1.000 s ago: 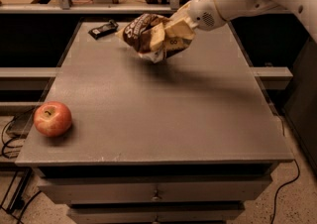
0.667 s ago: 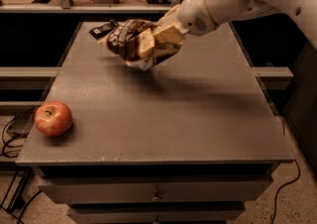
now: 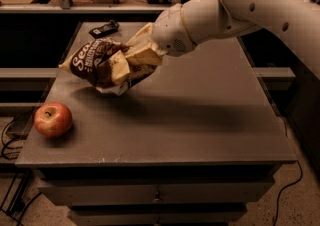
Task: Move brown chip bag near apple
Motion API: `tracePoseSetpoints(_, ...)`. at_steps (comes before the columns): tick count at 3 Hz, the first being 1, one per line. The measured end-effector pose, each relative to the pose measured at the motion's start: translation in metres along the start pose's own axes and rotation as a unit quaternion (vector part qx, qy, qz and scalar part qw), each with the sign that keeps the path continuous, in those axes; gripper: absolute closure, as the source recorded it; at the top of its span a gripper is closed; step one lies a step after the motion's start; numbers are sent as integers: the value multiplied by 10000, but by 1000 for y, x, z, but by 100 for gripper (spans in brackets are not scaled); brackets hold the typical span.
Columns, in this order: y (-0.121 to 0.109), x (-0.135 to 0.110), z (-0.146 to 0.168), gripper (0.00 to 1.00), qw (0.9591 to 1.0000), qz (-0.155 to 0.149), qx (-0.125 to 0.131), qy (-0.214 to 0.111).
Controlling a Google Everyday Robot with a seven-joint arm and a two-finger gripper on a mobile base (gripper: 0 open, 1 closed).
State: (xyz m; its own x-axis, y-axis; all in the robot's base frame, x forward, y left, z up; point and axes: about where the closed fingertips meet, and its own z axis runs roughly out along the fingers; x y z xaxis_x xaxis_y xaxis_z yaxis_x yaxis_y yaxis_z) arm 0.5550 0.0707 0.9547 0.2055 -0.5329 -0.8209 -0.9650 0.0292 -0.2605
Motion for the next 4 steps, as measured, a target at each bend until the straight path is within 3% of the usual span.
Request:
tracePoseSetpoints(2,50,5,32,36,9982,235,-489,-247)
tracePoseSetpoints(3,63,8,34,13,9977,361,-452,-359)
tracePoseSetpoints(4,64,7,35,0,9976,357,-464,-357)
